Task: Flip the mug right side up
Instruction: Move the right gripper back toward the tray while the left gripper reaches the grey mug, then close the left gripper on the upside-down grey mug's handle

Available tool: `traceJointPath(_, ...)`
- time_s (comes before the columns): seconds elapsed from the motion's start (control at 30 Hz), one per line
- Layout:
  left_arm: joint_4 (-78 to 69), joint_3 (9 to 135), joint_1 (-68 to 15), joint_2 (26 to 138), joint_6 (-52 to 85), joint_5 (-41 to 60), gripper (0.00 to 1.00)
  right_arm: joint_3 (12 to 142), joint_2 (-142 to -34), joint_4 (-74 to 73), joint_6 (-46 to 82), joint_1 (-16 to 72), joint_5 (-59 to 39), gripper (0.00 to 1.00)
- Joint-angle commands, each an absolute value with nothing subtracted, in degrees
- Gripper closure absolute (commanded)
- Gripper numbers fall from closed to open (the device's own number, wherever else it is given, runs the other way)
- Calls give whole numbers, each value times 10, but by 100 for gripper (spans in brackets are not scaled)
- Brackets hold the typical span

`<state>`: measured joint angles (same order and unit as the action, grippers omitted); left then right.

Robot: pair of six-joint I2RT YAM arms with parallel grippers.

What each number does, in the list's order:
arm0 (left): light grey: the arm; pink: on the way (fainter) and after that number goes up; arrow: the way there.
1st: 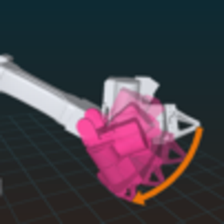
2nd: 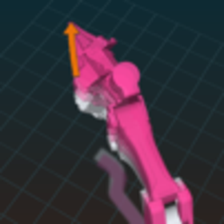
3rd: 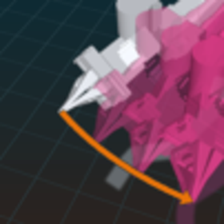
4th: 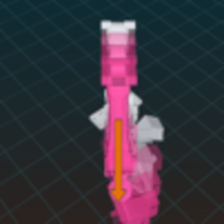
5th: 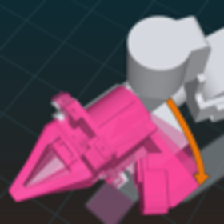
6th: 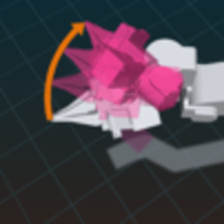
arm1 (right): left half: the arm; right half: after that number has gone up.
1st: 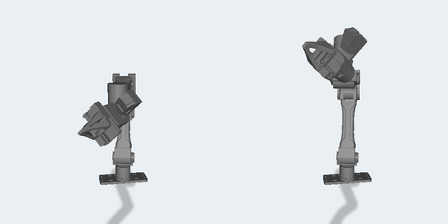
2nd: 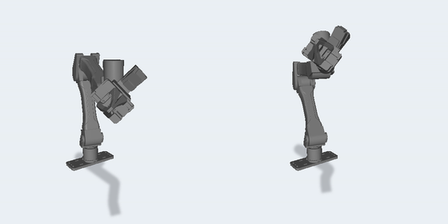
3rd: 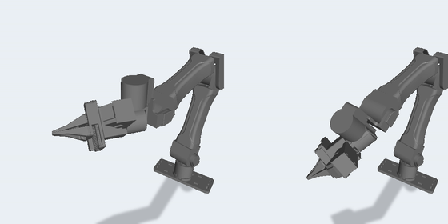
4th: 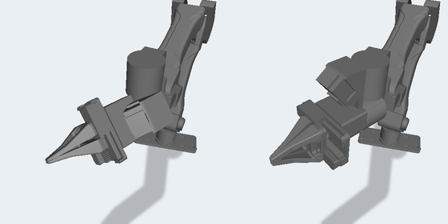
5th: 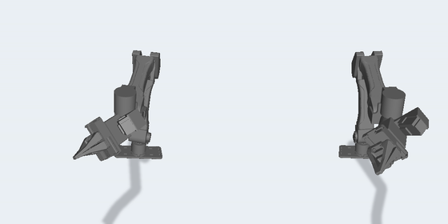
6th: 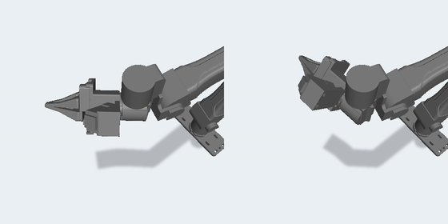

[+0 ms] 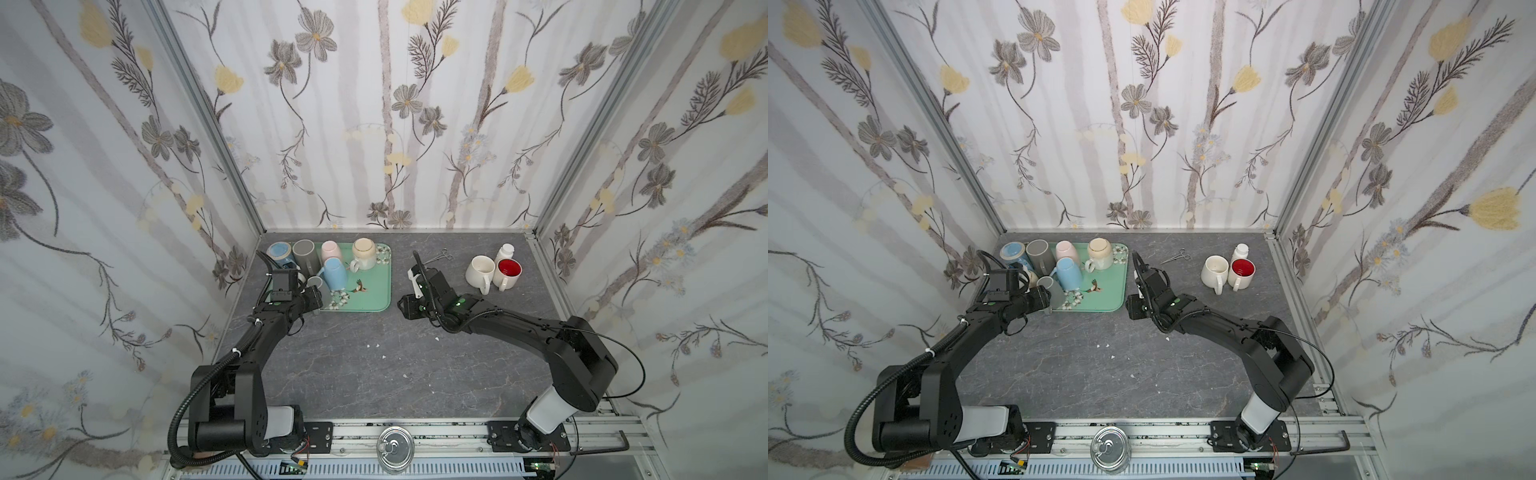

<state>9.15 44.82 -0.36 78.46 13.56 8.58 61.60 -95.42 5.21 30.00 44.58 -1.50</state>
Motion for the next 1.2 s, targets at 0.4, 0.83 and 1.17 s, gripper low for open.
traceJointPath(0.4,56,474,-15,870,123,46,56,599,-952,26,313,462,0,50)
traceJointPath(0.83,65,487,-73,882,130,44,88,567,-924,25,308,461,21,50)
traceJointPath(1.17,61,511,-135,897,141,52,98,561,-918,28,305,460,30,50)
